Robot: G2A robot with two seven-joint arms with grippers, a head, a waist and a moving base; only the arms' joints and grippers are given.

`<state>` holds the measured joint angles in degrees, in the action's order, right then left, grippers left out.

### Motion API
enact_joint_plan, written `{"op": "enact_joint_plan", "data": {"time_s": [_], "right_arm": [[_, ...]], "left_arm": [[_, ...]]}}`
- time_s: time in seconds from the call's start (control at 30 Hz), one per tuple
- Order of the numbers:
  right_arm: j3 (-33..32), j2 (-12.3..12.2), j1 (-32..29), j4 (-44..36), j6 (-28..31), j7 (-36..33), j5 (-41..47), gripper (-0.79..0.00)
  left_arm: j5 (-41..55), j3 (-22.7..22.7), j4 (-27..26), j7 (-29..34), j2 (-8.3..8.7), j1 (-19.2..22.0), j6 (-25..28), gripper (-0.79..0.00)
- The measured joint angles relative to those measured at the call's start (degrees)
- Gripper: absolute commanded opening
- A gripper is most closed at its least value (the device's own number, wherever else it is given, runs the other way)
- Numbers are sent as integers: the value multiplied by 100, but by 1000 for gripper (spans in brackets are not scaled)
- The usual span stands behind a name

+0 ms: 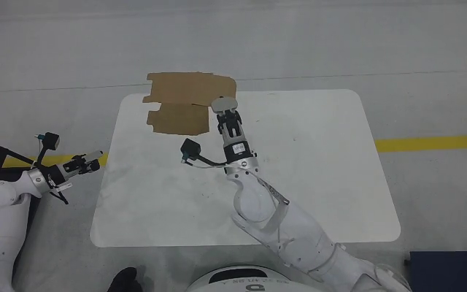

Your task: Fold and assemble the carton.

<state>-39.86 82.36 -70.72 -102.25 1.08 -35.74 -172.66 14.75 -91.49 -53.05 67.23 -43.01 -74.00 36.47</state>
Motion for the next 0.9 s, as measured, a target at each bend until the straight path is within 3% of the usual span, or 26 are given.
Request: {"op": "enact_joint_plan", "data": {"time_s": [0.17,0.3,0.43,0.53,0.67,0.9], "right_arm": [[-806,-219,-284,-448,-118,383,-342,-785],[-1753,-619,-620,-1094,-272,1058,-335,-785],[-2744,-1109,-1101,-1399,-863,2073,-333,-785],[-3205,-1338,-1428,-1435,-1327,2605,-333,-785],[-3444,-1496,-1605,-1346,-1648,2818,-334,-785],[-3428,-1501,-1615,-1331,-1658,2723,-334,-785]], "left_arm": [[0,0,0,0,0,0,0,0],[0,0,0,0,0,0,0,0],[0,0,0,0,0,0,0,0],[0,0,0,0,0,0,0,0],[0,0,0,0,0,0,0,0],[0,0,0,0,0,0,0,0]]}}
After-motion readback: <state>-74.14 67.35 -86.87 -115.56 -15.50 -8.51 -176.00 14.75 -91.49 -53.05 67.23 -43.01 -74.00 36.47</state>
